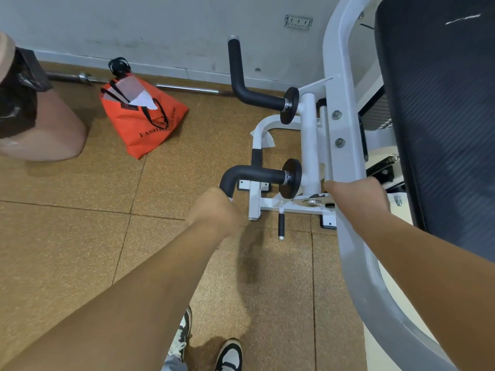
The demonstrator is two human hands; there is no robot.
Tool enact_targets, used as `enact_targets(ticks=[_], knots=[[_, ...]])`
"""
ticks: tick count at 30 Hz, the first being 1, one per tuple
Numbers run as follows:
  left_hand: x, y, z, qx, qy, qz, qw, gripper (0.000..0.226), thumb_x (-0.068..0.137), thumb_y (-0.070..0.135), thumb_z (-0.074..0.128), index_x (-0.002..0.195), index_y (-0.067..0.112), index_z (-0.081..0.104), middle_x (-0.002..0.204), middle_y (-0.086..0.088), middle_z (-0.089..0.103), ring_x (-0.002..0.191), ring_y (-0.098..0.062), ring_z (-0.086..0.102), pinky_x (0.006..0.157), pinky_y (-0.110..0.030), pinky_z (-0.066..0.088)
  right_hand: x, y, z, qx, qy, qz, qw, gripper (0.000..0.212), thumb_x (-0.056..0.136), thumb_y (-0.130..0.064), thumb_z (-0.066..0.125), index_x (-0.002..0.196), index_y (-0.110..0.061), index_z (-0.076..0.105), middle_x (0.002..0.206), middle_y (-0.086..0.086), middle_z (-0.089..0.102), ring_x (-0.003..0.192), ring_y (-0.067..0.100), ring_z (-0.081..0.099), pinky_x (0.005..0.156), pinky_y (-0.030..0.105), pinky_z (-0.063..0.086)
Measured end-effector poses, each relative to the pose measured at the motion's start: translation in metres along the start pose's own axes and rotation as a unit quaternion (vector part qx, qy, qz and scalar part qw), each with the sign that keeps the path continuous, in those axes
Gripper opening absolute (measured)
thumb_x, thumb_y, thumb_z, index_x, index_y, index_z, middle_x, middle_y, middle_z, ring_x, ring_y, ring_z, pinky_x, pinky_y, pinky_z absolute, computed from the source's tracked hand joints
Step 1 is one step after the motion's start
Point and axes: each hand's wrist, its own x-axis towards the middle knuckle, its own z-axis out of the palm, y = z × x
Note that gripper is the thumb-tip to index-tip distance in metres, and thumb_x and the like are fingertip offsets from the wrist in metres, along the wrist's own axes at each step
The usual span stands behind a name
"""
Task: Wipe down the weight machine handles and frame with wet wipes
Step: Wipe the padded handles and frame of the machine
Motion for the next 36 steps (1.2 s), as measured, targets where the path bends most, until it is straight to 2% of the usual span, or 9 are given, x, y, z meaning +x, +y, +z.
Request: enact_targets(ticks=[4, 12, 17, 21, 23, 27, 31, 33, 36], knots=[[0.015, 0.006, -0.023, -0.270, -0.238, -0.069, 0.930, 0.017, 0.096, 0.019, 0.072, 0.104, 0.008, 0.063, 0.060, -0.006, 0.057, 0.048, -0.017, 0.053, 0.065, -0.037, 0.059, 0.003, 0.001, 0.001, 0.003, 0.000, -0.002, 1.000, 0.044, 0.075, -0.040, 0.075, 0.103, -0.009, 0.061, 0.077, 0.006, 0.064, 0.068, 0.023, 0.062, 0.068, 0.038, 0.056], [0.000, -0.051, -0.012, -0.435, -0.390, -0.117, 0.803, 0.029, 0.078, 0.034, 0.089, 0.079, 0.022, 0.063, 0.055, 0.006, 0.043, 0.043, -0.008, 0.036, 0.057, -0.031, 0.055, 0.008, 0.003, 0.004, -0.007, 0.006, 0.009, 1.000, 0.054, 0.066, -0.044, 0.071, 0.103, -0.007, 0.061, 0.078, 0.005, 0.066, 0.069, 0.025, 0.064, 0.065, 0.037, 0.055], [0.016, -0.029, -0.026, -0.319, -0.413, -0.074, 0.850, 0.022, 0.080, 0.022, 0.088, 0.087, 0.013, 0.068, 0.058, -0.003, 0.049, 0.046, -0.017, 0.050, 0.065, -0.039, 0.060, 0.015, 0.008, 0.007, -0.026, 0.007, 0.001, 1.000, 0.044, 0.069, -0.041, 0.069, 0.096, -0.013, 0.048, 0.062, -0.001, 0.045, 0.052, 0.020, 0.043, 0.055, 0.029, 0.036], [-0.004, -0.027, 0.002, -0.125, -0.061, -0.031, 0.990, 0.016, 0.095, 0.023, 0.071, 0.095, 0.014, 0.058, 0.065, -0.008, 0.066, 0.048, -0.023, 0.066, 0.055, -0.044, 0.061, 0.015, 0.008, 0.007, -0.031, 0.010, 0.002, 0.999, 0.048, 0.068, -0.046, 0.071, 0.098, -0.013, 0.052, 0.064, 0.000, 0.050, 0.056, 0.021, 0.049, 0.057, 0.031, 0.040], [-0.018, -0.032, 0.015, -0.036, 0.045, 0.030, 0.998, 0.015, 0.095, 0.034, 0.066, 0.095, 0.022, 0.057, 0.066, -0.004, 0.069, 0.051, -0.026, 0.071, 0.055, -0.047, 0.064, 0.016, 0.009, 0.007, -0.034, 0.009, 0.002, 0.999, 0.050, 0.068, -0.048, 0.071, 0.098, -0.013, 0.053, 0.064, 0.000, 0.050, 0.056, 0.022, 0.049, 0.058, 0.031, 0.040], [-0.008, -0.017, -0.007, -0.221, -0.146, -0.103, 0.959, 0.019, 0.096, 0.017, 0.071, 0.104, 0.004, 0.061, 0.060, -0.010, 0.058, 0.043, -0.025, 0.056, 0.058, -0.040, 0.061, 0.019, 0.009, 0.009, -0.027, 0.006, 0.009, 1.000, 0.058, 0.064, -0.047, 0.070, 0.105, -0.007, 0.061, 0.068, 0.002, 0.055, 0.059, 0.023, 0.053, 0.059, 0.032, 0.044], [0.007, -0.008, -0.029, -0.276, -0.359, -0.196, 0.870, 0.018, 0.085, 0.019, 0.078, 0.077, 0.006, 0.068, 0.052, -0.004, 0.053, 0.042, -0.017, 0.053, 0.090, -0.051, 0.060, 0.016, 0.008, 0.008, -0.026, 0.004, 0.013, 1.000, 0.067, 0.064, -0.046, 0.070, 0.115, -0.004, 0.064, 0.073, 0.003, 0.057, 0.063, 0.024, 0.055, 0.061, 0.033, 0.045], [0.010, -0.008, -0.023, -0.322, -0.344, -0.196, 0.860, 0.019, 0.082, 0.021, 0.078, 0.072, 0.008, 0.068, 0.047, -0.002, 0.047, 0.039, -0.016, 0.049, 0.094, -0.055, 0.058, 0.015, 0.007, 0.007, -0.024, 0.004, 0.013, 1.000, 0.064, 0.065, -0.047, 0.070, 0.113, -0.006, 0.064, 0.077, 0.004, 0.063, 0.067, 0.025, 0.061, 0.063, 0.035, 0.050], [-0.008, -0.017, -0.006, -0.246, -0.177, -0.139, 0.943, 0.020, 0.093, 0.023, 0.070, 0.100, 0.004, 0.066, 0.051, -0.008, 0.054, 0.039, -0.022, 0.048, 0.061, -0.041, 0.063, 0.014, 0.004, 0.007, -0.029, 0.003, 0.012, 0.999, 0.061, 0.064, -0.049, 0.070, 0.111, -0.009, 0.064, 0.082, 0.004, 0.068, 0.074, 0.027, 0.066, 0.070, 0.039, 0.055]])
